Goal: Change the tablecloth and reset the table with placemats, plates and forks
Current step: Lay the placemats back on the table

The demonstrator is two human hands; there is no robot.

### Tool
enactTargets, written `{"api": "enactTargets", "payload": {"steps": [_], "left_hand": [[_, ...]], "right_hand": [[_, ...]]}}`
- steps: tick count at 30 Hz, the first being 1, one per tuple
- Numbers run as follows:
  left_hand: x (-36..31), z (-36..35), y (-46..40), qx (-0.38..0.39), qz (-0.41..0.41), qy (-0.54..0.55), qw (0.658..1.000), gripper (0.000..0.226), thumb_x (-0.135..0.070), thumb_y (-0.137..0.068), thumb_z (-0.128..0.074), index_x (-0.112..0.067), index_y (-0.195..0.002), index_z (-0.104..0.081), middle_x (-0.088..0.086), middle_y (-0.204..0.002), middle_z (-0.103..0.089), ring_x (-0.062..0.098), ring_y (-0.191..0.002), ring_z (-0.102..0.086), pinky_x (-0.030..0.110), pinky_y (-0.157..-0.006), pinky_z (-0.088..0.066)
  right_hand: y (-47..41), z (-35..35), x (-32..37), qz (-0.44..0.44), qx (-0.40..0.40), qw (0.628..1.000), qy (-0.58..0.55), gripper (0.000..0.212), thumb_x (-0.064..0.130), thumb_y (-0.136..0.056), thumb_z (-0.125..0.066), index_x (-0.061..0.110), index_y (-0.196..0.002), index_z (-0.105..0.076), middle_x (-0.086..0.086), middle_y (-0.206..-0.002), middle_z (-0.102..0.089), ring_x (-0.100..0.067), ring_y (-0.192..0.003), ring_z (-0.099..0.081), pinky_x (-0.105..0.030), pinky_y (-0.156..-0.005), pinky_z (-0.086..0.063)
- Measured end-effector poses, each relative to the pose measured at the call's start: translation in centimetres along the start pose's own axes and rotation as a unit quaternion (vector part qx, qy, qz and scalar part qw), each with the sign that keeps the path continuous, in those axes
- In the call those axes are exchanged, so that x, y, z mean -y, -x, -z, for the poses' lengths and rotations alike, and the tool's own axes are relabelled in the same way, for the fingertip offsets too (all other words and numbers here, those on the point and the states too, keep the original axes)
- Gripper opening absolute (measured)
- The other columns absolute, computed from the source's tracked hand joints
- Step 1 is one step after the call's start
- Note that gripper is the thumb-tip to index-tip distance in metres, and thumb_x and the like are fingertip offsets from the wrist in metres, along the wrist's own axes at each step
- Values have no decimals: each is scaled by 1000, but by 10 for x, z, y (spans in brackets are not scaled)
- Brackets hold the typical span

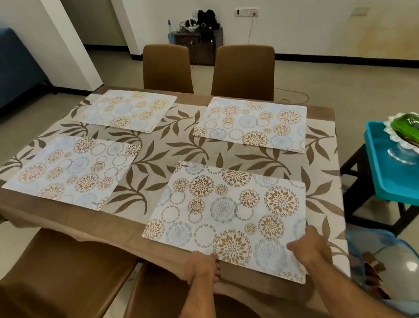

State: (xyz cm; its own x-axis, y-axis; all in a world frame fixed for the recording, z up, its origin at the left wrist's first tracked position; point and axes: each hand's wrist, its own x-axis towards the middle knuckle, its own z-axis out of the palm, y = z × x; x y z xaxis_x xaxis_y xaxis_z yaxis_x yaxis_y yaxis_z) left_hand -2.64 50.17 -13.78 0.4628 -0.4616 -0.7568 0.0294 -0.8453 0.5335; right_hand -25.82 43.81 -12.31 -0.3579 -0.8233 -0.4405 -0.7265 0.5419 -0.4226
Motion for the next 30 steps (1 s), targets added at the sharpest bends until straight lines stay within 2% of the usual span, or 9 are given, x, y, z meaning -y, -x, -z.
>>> {"api": "enactTargets", "payload": {"steps": [2, 6, 8, 11, 14, 16, 20, 25, 30], "left_hand": [[2, -1, -3, 8, -21, -23, 999, 19, -22, -94, -60, -5, -88, -65, 7, -75, -67, 21, -66, -69, 38, -70, -59], [5, -5, -2, -70, -57, -120, 989, 24, -32, -89, -69, -9, -91, -70, 8, -81, -74, 23, -76, -73, 36, -74, -61], [3, -5, 3, -95, -88, -152, 980, 30, -34, -88, -69, -11, -107, -66, 6, -98, -73, 22, -91, -69, 29, -79, -56], [7, -7, 9, -109, -132, -203, 964, 41, -31, -90, -66, -18, -127, -57, 4, -122, -65, 21, -109, -62, 26, -84, -49], [11, -11, 10, -119, -170, -237, 949, 48, -30, -90, -66, -25, -135, -51, 3, -126, -60, 18, -105, -62, 25, -80, -52], [11, -12, 11, -122, -182, -264, 939, 49, -31, -90, -66, -29, -137, -50, 4, -126, -53, 16, -101, -59, 23, -75, -49], [9, -16, 12, -129, -190, -289, 929, 48, -30, -92, -63, -31, -138, -51, 3, -125, -47, 10, -88, -48, 18, -67, -40], [7, -16, 13, -115, -197, -287, 930, 53, -36, -90, -65, -30, -140, -49, 2, -136, -46, 16, -117, -53, 22, -90, -46], [3, -6, 22, -86, -231, -290, 925, 52, -38, -90, -62, -27, -140, -50, 2, -138, -47, 16, -123, -50, 27, -101, -43]], "right_hand": [[0, 0, 2, -4, 2, 1000, 9, 58, 29, -75, -75, 16, -126, -49, -14, -119, -60, -37, -105, -61, -41, -80, -52], [2, 0, 2, 14, 4, 1000, 12, 60, 29, -76, -75, 19, -130, -51, -14, -122, -59, -38, -110, -59, -42, -83, -53], [6, 0, 1, 46, 1, 997, 59, 60, 31, -77, -75, 20, -132, -53, -12, -126, -56, -35, -115, -55, -44, -88, -53], [15, -6, -3, 119, 40, 976, 177, 80, 53, -76, -73, 29, -145, -40, -8, -150, -35, -32, -137, -35, -46, -107, -42], [20, -17, -7, 156, 92, 957, 226, 95, 64, -75, -69, 34, -152, -23, -6, -164, -5, -36, -150, -4, -50, -118, -21], [21, -22, -7, 157, 95, 953, 242, 95, 63, -77, -68, 35, -152, -18, -6, -165, 2, -38, -150, 4, -53, -119, -17], [17, -23, -5, 151, 84, 953, 249, 93, 62, -78, -66, 37, -152, -16, -5, -165, 3, -38, -150, 4, -54, -118, -15], [13, -27, -4, 153, 78, 949, 266, 92, 62, -79, -65, 36, -153, -16, -7, -165, 1, -40, -149, 1, -57, -117, -14], [18, -22, 2, 168, 71, 946, 267, 92, 65, -80, -62, 34, -153, -17, -7, -164, -4, -39, -150, -2, -57, -117, -15]]}}
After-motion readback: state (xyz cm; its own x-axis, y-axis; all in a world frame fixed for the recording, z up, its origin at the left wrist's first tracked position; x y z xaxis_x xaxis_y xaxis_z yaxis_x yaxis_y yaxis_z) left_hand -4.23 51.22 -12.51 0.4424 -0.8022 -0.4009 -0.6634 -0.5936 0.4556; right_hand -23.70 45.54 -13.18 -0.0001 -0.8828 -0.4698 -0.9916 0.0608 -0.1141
